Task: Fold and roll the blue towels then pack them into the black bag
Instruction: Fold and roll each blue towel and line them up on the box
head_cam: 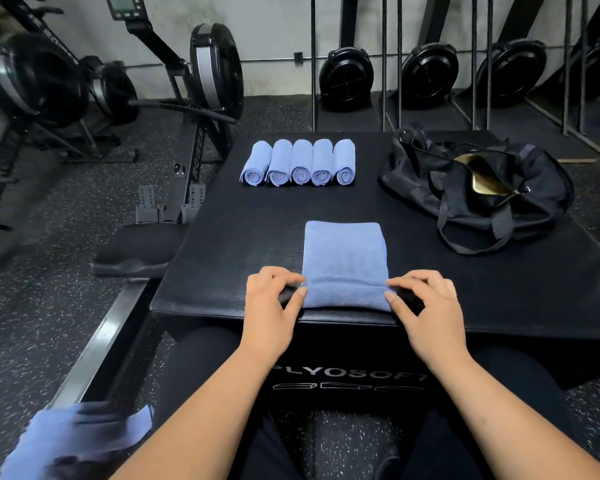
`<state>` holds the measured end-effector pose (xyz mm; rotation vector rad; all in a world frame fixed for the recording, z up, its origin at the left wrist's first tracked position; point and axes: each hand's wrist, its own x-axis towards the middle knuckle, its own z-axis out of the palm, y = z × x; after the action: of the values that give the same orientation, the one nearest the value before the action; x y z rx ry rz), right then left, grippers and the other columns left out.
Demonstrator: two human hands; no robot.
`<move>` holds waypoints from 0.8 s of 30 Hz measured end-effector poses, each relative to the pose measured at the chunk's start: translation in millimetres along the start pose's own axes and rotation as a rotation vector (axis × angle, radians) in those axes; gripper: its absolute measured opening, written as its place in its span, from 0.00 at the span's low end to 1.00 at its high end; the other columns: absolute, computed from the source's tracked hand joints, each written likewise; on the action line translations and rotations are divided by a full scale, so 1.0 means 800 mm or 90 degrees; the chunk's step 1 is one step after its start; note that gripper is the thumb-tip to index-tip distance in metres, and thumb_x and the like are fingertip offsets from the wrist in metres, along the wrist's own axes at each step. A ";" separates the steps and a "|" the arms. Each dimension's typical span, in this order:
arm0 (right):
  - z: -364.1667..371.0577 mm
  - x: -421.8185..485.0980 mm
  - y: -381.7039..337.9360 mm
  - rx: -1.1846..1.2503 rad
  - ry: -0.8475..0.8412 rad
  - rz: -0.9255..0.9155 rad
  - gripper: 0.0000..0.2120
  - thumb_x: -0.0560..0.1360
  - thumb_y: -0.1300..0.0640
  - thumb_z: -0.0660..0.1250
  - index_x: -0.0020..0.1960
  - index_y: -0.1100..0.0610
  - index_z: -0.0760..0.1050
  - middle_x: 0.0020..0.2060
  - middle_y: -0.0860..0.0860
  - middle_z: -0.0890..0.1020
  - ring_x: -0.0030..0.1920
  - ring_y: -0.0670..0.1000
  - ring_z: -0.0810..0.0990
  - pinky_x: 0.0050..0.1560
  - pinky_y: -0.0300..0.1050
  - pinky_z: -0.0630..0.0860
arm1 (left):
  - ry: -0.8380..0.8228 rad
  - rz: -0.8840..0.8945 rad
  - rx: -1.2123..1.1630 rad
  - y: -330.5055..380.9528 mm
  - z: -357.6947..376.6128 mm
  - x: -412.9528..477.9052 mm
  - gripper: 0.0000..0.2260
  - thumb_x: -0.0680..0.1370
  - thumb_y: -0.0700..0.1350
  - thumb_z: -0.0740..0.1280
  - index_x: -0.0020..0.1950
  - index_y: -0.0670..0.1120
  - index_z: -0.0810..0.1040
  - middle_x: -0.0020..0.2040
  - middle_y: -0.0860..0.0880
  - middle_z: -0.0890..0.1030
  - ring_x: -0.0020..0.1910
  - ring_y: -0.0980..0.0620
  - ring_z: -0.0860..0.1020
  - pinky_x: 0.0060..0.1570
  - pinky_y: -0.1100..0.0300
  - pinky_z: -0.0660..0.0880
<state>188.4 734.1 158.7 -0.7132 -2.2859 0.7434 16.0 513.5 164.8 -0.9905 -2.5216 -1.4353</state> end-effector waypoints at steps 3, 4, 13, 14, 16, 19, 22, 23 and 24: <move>0.005 -0.001 0.000 -0.053 0.045 -0.106 0.05 0.76 0.56 0.77 0.51 0.49 0.87 0.54 0.40 0.81 0.53 0.51 0.73 0.56 0.40 0.72 | 0.001 0.090 0.026 -0.001 -0.001 0.002 0.08 0.81 0.40 0.73 0.53 0.54 0.85 0.53 0.61 0.80 0.60 0.55 0.72 0.59 0.63 0.71; 0.007 -0.001 0.002 -0.078 0.058 -0.153 0.04 0.77 0.58 0.77 0.51 0.51 0.87 0.53 0.40 0.83 0.51 0.51 0.74 0.53 0.45 0.74 | -0.002 0.129 0.053 -0.003 0.000 0.002 0.08 0.81 0.39 0.72 0.54 0.53 0.85 0.53 0.61 0.81 0.58 0.54 0.73 0.59 0.58 0.72; 0.010 -0.006 0.007 -0.138 0.011 -0.151 0.14 0.77 0.50 0.68 0.62 0.46 0.84 0.59 0.37 0.83 0.54 0.50 0.74 0.53 0.52 0.72 | -0.106 0.130 0.158 -0.014 0.000 -0.002 0.19 0.80 0.52 0.71 0.71 0.55 0.79 0.65 0.62 0.77 0.64 0.53 0.71 0.66 0.50 0.69; 0.010 -0.006 0.005 -0.144 0.002 -0.149 0.15 0.77 0.48 0.70 0.63 0.46 0.83 0.59 0.37 0.82 0.54 0.50 0.74 0.53 0.51 0.71 | -0.114 0.126 0.152 -0.016 -0.001 -0.002 0.20 0.80 0.52 0.71 0.72 0.55 0.79 0.66 0.62 0.76 0.65 0.53 0.70 0.67 0.50 0.69; 0.010 -0.004 0.006 -0.157 -0.012 -0.130 0.16 0.77 0.47 0.74 0.64 0.45 0.82 0.59 0.36 0.82 0.53 0.49 0.74 0.54 0.51 0.70 | -0.116 0.110 0.131 -0.018 -0.003 0.000 0.19 0.80 0.49 0.72 0.72 0.57 0.78 0.65 0.63 0.77 0.64 0.54 0.70 0.68 0.50 0.69; 0.009 -0.001 0.008 -0.141 -0.029 -0.077 0.17 0.77 0.46 0.75 0.65 0.43 0.82 0.55 0.37 0.83 0.52 0.49 0.72 0.55 0.52 0.71 | -0.103 0.052 0.066 -0.014 -0.005 0.002 0.18 0.80 0.50 0.73 0.69 0.60 0.79 0.62 0.65 0.79 0.64 0.57 0.72 0.68 0.53 0.70; 0.004 0.001 0.005 -0.058 -0.030 -0.001 0.16 0.76 0.44 0.74 0.64 0.41 0.82 0.45 0.40 0.76 0.49 0.48 0.73 0.57 0.53 0.74 | -0.090 -0.035 -0.010 -0.009 -0.005 0.001 0.16 0.80 0.51 0.74 0.66 0.62 0.79 0.58 0.62 0.78 0.63 0.58 0.74 0.67 0.59 0.71; 0.002 0.001 0.003 -0.026 -0.034 0.034 0.15 0.76 0.43 0.74 0.63 0.39 0.82 0.44 0.42 0.74 0.48 0.48 0.74 0.57 0.53 0.75 | -0.086 -0.051 -0.022 -0.008 -0.006 0.002 0.14 0.80 0.51 0.74 0.65 0.61 0.80 0.57 0.60 0.78 0.62 0.59 0.75 0.66 0.61 0.71; 0.000 0.002 0.001 0.003 -0.038 0.064 0.14 0.76 0.42 0.73 0.61 0.37 0.82 0.44 0.43 0.73 0.49 0.48 0.76 0.57 0.52 0.76 | -0.083 -0.061 -0.031 -0.006 -0.007 0.001 0.12 0.80 0.52 0.74 0.63 0.60 0.81 0.56 0.60 0.78 0.61 0.60 0.75 0.65 0.63 0.71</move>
<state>188.0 735.8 158.8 -0.8196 -2.3154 0.8260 11.0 507.8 164.3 -1.0166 -2.6726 -1.5108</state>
